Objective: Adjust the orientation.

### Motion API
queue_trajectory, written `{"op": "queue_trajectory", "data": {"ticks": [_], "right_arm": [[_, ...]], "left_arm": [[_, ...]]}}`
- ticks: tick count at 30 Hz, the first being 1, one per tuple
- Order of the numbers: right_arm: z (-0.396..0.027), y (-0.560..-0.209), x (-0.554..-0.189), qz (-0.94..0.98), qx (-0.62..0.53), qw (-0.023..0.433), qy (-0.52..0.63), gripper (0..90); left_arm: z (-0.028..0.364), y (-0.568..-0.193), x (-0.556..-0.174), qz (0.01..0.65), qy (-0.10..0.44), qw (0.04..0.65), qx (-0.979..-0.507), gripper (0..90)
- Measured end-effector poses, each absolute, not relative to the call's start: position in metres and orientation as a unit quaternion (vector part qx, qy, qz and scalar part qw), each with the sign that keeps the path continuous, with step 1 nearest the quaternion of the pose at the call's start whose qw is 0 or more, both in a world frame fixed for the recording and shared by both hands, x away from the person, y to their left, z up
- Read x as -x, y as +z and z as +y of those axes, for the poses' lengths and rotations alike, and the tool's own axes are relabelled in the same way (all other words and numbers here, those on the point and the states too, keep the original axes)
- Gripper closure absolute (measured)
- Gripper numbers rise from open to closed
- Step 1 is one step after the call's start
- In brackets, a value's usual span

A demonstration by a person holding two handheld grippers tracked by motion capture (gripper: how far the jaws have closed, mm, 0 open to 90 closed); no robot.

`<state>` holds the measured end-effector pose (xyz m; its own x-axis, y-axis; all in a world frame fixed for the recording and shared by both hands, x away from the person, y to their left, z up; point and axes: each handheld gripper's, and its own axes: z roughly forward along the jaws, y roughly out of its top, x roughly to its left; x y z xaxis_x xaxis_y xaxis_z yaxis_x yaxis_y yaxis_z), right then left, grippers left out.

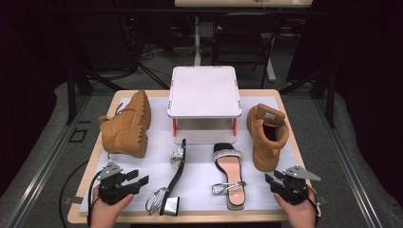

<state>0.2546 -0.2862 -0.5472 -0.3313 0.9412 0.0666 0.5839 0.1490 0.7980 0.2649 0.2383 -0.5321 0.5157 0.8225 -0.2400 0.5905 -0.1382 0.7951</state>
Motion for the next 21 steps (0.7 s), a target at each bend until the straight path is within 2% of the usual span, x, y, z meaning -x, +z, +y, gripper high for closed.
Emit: {"op": "queue_trajectory", "data": {"ticks": [21], "right_arm": [[-0.286, -0.549, -0.255, 0.720, -0.532, 0.224, 0.385, 57.0]], "left_arm": [[0.220, -0.526, -0.258, 0.459, 0.100, 0.465, -0.750, 51.6]]}}
